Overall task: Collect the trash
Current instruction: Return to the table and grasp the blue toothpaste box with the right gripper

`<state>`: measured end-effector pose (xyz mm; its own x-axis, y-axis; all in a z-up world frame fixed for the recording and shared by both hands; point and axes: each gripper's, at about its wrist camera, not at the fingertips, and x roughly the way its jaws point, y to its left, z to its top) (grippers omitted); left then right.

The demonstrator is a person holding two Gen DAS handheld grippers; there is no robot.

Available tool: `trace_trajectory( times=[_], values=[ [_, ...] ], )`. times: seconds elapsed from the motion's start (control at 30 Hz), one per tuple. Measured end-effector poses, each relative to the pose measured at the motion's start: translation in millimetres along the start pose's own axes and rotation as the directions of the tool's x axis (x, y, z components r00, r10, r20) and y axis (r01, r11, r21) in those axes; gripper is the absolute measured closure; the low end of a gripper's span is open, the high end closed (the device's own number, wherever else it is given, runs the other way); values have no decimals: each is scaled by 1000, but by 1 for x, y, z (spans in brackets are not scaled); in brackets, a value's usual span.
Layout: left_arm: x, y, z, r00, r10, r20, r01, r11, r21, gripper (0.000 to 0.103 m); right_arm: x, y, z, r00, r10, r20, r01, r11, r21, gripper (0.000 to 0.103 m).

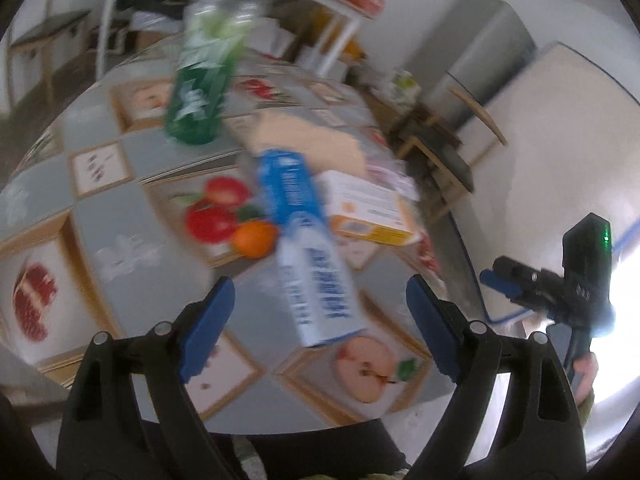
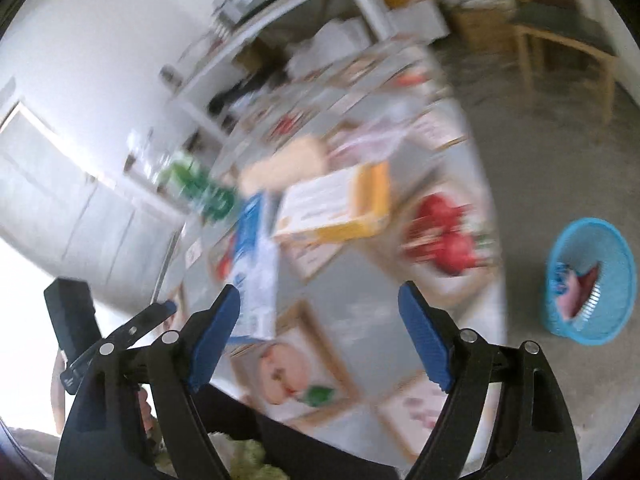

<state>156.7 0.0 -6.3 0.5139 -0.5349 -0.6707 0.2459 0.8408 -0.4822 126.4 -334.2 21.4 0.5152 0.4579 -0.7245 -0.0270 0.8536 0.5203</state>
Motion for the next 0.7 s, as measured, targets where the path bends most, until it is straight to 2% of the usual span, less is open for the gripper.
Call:
trace_trajectory(
  times=[0.13, 0.2, 0.33, 0.5, 0.57, 0.67, 0.7],
  values=[
    [0, 28, -2, 997, 73, 24, -73, 997, -21, 22, 46, 45, 2, 995, -47, -91, 36, 992, -121, 24],
    [1, 38, -2, 995, 96, 28, -95, 995, -34, 29, 69, 64, 4, 988, -101, -118, 79, 981, -178, 24],
    [1, 55, -2, 994, 101, 38, -99, 994, -48, 37, 105, 88, 10, 971, -200, -130, 160, 949, -271, 24],
    [5, 70, -1, 995, 96, 26, -95, 994, -52, 51, 135, 92, 13, 945, -290, -152, 232, 920, -317, 24],
    [8, 75, 0, 997, 77, 16, -76, 995, -60, 55, 137, 91, 14, 942, -294, -159, 234, 919, -316, 29],
    [10, 75, -1, 998, 56, 10, -55, 997, -56, 59, 145, 90, 14, 934, -308, -179, 244, 919, -308, 44],
    [10, 76, -1, 999, 49, 9, -49, 997, -54, 60, 148, 91, 14, 933, -308, -185, 244, 921, -303, 52]
  ],
)
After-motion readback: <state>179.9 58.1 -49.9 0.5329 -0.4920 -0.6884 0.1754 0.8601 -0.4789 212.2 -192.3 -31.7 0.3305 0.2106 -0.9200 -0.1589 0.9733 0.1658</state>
